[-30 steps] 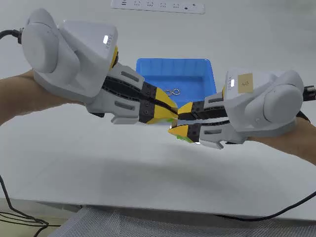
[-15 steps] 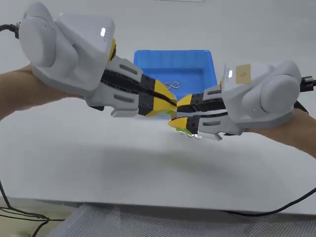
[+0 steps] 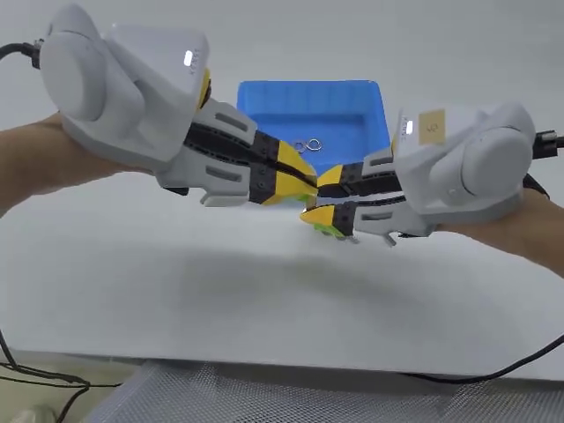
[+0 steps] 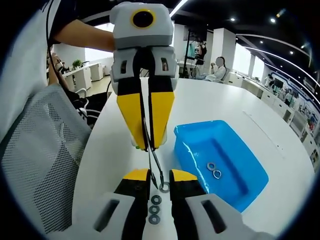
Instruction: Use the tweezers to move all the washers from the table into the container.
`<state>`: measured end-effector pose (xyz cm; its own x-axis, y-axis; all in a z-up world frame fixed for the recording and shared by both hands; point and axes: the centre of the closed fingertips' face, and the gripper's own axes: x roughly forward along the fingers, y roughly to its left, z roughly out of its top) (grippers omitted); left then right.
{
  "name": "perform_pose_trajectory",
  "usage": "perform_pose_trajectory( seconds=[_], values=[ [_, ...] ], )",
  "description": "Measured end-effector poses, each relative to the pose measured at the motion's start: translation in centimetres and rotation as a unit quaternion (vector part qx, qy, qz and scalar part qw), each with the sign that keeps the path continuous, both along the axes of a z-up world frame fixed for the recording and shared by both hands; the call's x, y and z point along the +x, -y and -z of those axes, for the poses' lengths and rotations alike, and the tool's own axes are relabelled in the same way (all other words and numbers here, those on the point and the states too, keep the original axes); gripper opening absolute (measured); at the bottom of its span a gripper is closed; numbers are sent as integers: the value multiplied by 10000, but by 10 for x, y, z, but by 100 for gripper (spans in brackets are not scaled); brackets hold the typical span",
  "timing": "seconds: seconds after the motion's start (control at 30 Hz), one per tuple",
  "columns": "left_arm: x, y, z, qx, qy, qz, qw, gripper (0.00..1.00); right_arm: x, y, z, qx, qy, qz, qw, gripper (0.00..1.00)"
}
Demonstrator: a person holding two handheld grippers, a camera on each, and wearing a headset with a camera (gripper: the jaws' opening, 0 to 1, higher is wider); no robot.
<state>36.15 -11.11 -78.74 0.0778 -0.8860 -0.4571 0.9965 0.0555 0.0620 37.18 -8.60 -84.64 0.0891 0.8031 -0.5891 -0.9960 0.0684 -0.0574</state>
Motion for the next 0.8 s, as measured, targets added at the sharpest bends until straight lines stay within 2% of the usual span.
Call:
perform_pose_trajectory(
  seconds=[0.33,0.53,0.8],
  values=[
    [3,0,1,-31,-78,-62,9999,5,1,0,1,19,-52,-16,10000,16],
    [3,1,2,-23,-87,-50,9999,5,-1,7,8,-199,-58,-199,9996,14],
    [3,0,2,-17,-99,-67,9999,5,-3,5,8,-208,-126,-250,9994,11]
  ],
)
